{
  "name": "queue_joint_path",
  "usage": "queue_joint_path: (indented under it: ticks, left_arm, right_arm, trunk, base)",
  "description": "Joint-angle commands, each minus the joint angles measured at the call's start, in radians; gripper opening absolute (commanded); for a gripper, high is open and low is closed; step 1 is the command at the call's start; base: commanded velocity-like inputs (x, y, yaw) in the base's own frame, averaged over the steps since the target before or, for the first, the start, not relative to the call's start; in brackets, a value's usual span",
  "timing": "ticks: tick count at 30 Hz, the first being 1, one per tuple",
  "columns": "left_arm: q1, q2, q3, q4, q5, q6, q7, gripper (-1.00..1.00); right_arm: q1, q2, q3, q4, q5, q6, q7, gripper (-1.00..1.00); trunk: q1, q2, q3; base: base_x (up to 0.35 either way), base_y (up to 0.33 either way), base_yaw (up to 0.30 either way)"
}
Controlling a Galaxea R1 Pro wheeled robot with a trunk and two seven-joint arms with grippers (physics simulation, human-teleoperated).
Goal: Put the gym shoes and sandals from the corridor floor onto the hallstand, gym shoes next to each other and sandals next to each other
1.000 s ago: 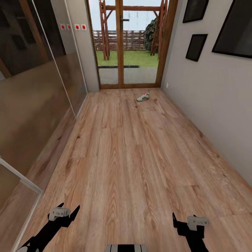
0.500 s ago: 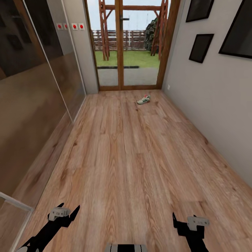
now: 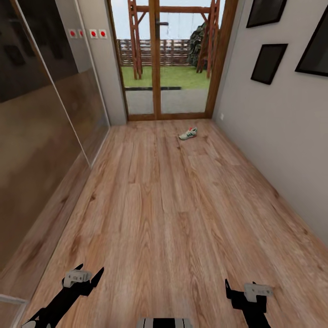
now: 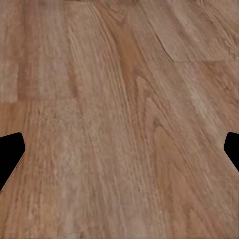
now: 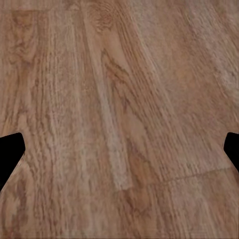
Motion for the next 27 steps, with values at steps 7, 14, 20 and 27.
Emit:
queue_joint_path:
  ticks: [7,14,20,27]
  left_arm:
    - [0.000,0.000,0.000,0.000,0.000,0.000,0.000,1.00]
    - [0.000,0.000,0.000,0.000,-0.001,-0.001,0.000,1.00]
    - [0.000,0.000,0.000,0.000,-0.001,0.000,0.000,1.00]
    - [0.000,0.000,0.000,0.000,-0.001,0.000,0.000,1.00]
  right_arm:
    - [0.000,0.000,0.000,0.002,0.000,0.000,0.000,1.00]
    - [0.001,0.000,0.000,0.002,0.000,0.000,0.000,1.00]
    - [0.000,0.000,0.000,0.002,0.000,0.000,0.000,1.00]
    - [0.000,0.000,0.000,0.003,0.000,0.000,0.000,1.00]
  trunk:
    - [0.000,0.000,0.000]
    - [0.000,0.000,0.000]
    - [0.000,0.000,0.000]
    - [0.000,0.000,0.000]
  base:
    - [0.330,0.000,0.000]
    - [0.330,0.000,0.000]
    - [0.330,0.000,0.000]
    - [0.330,0.000,0.000]
